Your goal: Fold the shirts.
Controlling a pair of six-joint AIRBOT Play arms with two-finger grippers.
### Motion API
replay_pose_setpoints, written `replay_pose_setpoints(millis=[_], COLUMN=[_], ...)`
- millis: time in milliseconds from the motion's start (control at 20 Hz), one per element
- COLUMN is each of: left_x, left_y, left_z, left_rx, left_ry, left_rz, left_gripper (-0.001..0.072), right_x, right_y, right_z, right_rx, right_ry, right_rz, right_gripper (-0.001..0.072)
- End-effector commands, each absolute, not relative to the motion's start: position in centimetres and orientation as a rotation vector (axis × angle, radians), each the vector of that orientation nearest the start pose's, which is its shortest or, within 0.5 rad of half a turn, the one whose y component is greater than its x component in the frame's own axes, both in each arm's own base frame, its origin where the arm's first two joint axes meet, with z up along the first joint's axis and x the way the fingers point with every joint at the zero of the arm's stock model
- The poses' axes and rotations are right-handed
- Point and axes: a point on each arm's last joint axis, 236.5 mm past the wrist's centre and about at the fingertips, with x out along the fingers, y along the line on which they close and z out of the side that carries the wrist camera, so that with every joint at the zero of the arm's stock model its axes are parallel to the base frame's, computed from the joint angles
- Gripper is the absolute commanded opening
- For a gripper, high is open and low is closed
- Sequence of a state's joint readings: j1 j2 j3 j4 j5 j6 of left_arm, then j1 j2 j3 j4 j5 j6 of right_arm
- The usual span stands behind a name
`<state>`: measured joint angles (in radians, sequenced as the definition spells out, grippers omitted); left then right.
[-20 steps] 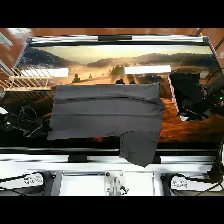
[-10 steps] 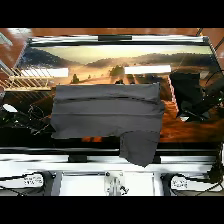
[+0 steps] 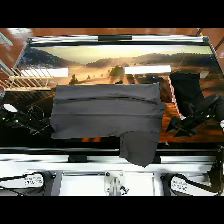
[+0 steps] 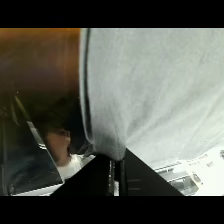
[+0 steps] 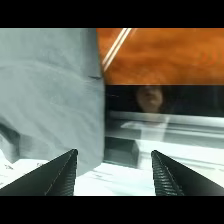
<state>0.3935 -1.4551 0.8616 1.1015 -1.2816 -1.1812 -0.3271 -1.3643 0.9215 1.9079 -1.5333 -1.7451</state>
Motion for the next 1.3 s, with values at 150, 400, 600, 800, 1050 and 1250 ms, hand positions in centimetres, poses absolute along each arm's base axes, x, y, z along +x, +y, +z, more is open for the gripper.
replay_pose_setpoints(millis=[150,400,600,800,1050,1250], left_x=[27.8,27.8,27.7,27.8,29.0,34.7], left_y=[0.2,0.2,0.2,0.2,0.7,2.3], left_z=[-10.4,-10.4,-10.4,-10.4,-9.6,-5.0], left_rx=[-0.573,-0.569,-0.569,-0.567,-0.484,-0.401], left_ry=[1.634,1.633,1.633,1.631,1.582,1.421], left_rz=[-0.253,-0.257,-0.257,-0.255,-0.324,-0.327], left_gripper=[0.0036,0.0036,0.0037,0.0036,0.0036,0.0035], right_x=[20.8,22.5,22.6,20.4,23.4,30.9], right_y=[4.3,4.8,5.4,6.1,7.0,6.2], right_z=[-10.1,-10.6,-11.2,-11.6,-8.8,-4.0], right_rx=[0.489,0.547,0.602,0.612,0.592,0.562], right_ry=[1.864,1.793,1.775,1.836,1.716,1.489], right_rz=[0.241,0.207,0.183,0.214,0.342,0.349], right_gripper=[0.0554,0.0554,0.0496,0.0473,0.0074,0.0073])
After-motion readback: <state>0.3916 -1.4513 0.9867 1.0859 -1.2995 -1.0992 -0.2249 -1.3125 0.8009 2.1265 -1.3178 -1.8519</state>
